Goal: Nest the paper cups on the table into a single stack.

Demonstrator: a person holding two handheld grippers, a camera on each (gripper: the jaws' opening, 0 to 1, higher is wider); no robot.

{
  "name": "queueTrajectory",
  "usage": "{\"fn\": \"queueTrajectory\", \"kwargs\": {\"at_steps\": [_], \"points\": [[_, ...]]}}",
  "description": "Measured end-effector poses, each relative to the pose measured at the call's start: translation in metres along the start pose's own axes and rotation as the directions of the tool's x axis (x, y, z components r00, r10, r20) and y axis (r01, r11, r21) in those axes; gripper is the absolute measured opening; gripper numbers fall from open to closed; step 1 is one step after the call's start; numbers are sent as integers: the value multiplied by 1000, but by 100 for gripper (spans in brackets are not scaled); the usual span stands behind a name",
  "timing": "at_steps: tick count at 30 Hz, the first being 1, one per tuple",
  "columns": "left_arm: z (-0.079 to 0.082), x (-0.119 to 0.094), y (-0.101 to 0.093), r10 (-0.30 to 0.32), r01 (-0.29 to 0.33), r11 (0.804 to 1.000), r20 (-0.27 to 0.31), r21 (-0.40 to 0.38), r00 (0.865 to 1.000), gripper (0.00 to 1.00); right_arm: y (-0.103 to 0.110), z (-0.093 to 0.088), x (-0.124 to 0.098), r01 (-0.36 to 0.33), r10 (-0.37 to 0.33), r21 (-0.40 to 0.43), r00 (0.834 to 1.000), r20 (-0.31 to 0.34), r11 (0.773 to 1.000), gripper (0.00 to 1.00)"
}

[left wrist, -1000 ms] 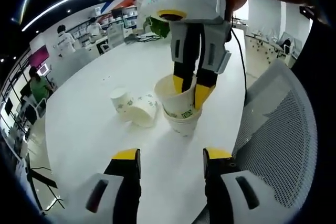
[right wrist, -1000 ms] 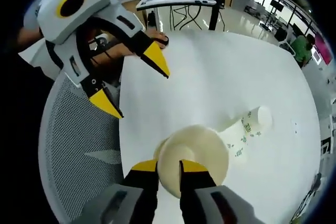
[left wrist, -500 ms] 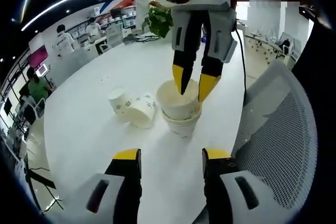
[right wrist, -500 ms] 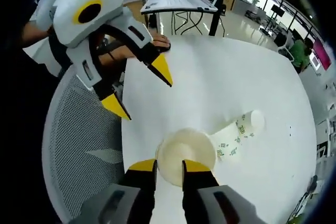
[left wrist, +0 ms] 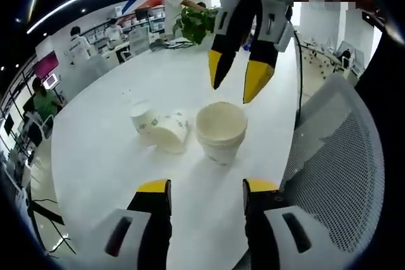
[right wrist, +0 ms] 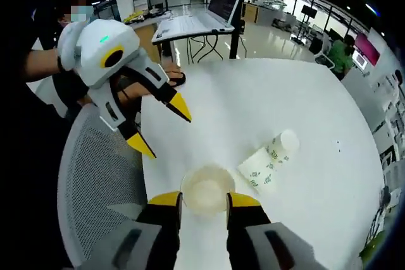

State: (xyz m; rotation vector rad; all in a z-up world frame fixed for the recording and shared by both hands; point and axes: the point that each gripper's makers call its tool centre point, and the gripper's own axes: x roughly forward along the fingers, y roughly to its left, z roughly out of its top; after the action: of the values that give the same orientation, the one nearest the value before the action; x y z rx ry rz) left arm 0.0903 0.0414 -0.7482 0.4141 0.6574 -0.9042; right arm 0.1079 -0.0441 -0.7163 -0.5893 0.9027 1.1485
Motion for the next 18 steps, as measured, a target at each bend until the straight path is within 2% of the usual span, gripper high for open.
{"fn": "queueTrajectory", "kwargs": {"at_steps": [2,3,6,8,12,18], "points": [[0,0,3,5,-5,1000,4,-14,1000,43,-1,3,-5,0,-1,34,1000,26,999,29],[1,0,7,13,-12,999,16,-34,1000,43,-2,3,-8,3,-8,78,997,71,997,30],[3,0,9,17,-15,998,25,-59,1000,42,-3,-1,-15,7,-24,136,992,125,991,34],[3,1,10,18,-16,998,27,-69,999,42,-6,-4,-22,33,-59,163,985,162,986,38],[5,2,16,31,-27,995,38,-97,999,40,-11,-8,-32,48,-109,240,963,245,970,39],[5,2,14,24,-20,994,34,-103,999,40,-6,-27,-41,65,-148,306,956,254,950,46]]}}
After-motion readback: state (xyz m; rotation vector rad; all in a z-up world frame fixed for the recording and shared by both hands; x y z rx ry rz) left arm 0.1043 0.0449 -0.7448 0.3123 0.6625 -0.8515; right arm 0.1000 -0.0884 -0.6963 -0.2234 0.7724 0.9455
